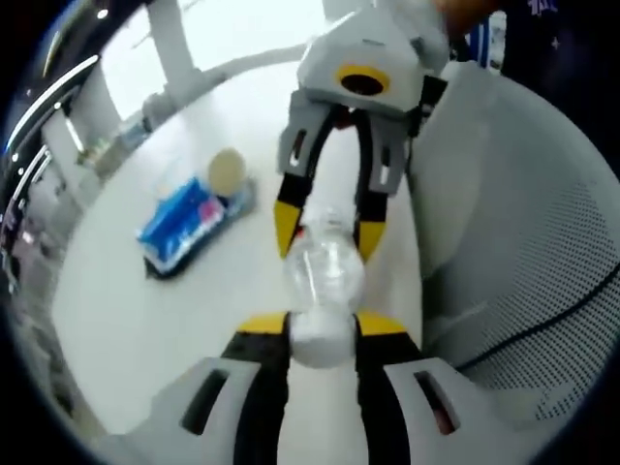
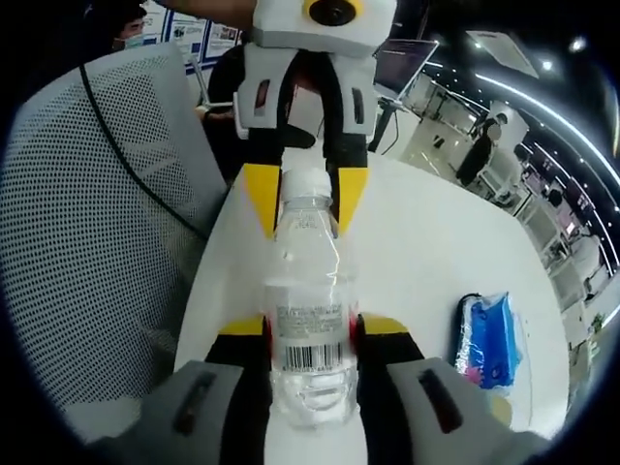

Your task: Arrange the tabletop items into an orderly group along one side of the table until the central work area is clear of visible clutter.

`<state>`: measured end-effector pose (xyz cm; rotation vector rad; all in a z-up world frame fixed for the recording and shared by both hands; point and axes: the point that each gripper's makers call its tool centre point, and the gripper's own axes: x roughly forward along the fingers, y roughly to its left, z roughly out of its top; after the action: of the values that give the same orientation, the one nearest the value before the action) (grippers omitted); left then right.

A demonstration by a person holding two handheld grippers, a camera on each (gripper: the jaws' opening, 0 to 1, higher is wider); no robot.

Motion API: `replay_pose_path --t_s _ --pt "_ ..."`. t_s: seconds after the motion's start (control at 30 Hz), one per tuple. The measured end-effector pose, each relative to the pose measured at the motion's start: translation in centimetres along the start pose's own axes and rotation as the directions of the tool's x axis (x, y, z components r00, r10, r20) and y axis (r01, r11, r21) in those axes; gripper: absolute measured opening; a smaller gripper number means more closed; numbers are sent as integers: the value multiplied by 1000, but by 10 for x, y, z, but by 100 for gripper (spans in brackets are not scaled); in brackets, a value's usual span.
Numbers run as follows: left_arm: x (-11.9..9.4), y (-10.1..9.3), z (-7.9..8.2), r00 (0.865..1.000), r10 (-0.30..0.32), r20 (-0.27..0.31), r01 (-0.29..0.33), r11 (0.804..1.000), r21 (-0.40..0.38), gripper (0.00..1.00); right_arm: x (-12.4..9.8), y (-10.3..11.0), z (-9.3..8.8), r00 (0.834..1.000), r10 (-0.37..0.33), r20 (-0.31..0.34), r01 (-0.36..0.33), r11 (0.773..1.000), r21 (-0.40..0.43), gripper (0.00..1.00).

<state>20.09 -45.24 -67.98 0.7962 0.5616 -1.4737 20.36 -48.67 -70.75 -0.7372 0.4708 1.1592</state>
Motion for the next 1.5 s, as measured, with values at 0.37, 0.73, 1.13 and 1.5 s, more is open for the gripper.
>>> replay_pose_path --t_s 0.37,0.73,1.13,1.5 --pt "-11 1 32 995 5 101 -4 1000 -4 26 -11 -2 3 997 -51 52 45 993 105 31" --pt "-15 5 47 989 16 144 -17 1000 5 30 -13 -4 10 991 -90 102 68 976 209 31" --pt "-13 11 66 971 13 241 5 997 -75 26 -8 0 15 980 -103 170 51 957 287 31" --pt "1 10 81 969 6 247 11 998 -65 26 -13 -1 9 976 -124 181 61 946 320 31"
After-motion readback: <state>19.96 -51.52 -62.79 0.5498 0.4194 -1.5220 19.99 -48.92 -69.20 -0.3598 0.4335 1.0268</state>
